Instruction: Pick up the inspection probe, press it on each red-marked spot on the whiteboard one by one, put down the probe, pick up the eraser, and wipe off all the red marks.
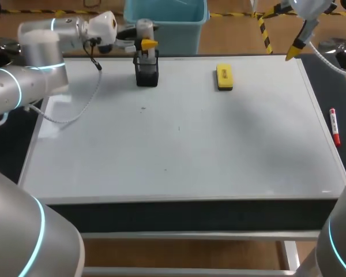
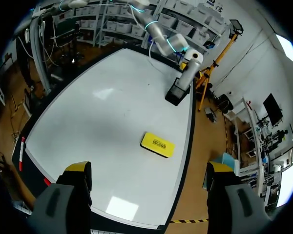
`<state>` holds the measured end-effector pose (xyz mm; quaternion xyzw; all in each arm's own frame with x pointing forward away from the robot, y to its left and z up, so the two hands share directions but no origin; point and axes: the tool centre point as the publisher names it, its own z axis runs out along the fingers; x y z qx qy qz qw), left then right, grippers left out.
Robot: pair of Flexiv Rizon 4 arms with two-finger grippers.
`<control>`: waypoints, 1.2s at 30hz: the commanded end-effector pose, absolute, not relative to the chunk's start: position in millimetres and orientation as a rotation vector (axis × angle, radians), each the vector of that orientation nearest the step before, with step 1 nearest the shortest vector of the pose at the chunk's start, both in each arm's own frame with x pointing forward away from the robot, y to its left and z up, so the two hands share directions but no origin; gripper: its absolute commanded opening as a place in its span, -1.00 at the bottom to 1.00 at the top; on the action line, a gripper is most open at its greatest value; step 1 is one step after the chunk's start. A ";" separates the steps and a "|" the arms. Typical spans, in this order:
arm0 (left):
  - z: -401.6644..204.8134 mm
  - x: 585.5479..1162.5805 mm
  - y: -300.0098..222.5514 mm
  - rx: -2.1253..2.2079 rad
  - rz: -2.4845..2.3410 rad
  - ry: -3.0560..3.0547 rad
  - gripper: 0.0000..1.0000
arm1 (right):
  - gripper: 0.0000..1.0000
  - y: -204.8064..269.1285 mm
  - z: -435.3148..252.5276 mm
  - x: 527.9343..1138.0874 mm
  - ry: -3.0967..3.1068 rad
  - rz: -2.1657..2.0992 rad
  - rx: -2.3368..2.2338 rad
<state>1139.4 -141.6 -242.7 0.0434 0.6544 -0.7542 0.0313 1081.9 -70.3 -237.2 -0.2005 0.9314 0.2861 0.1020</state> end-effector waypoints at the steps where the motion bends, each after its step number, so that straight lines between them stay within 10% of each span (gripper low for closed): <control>1: -252.3 1147.6 -140.7 0.143 -2.341 2.015 -1.00 | 1.00 -70.9 -236.7 1082.9 2.754 0.842 -0.596; 22: -274.7 1152.1 -142.1 0.087 -2.352 2.049 -1.00 | 1.00 -70.9 -236.7 1082.9 2.754 0.842 -0.596; 28: -275.2 1152.5 -139.3 0.082 -2.368 2.035 -0.10 | 1.00 -70.9 -236.7 1082.9 2.754 0.842 -0.596; 30: -275.0 1152.7 -138.9 0.079 -2.367 2.037 1.00 | 1.00 -70.9 -236.7 1082.9 2.754 0.842 -0.596; 36: -262.5 1150.8 -133.4 0.095 -2.338 2.047 1.00 | 1.00 -70.9 -236.7 1082.9 2.754 0.842 -0.596</control>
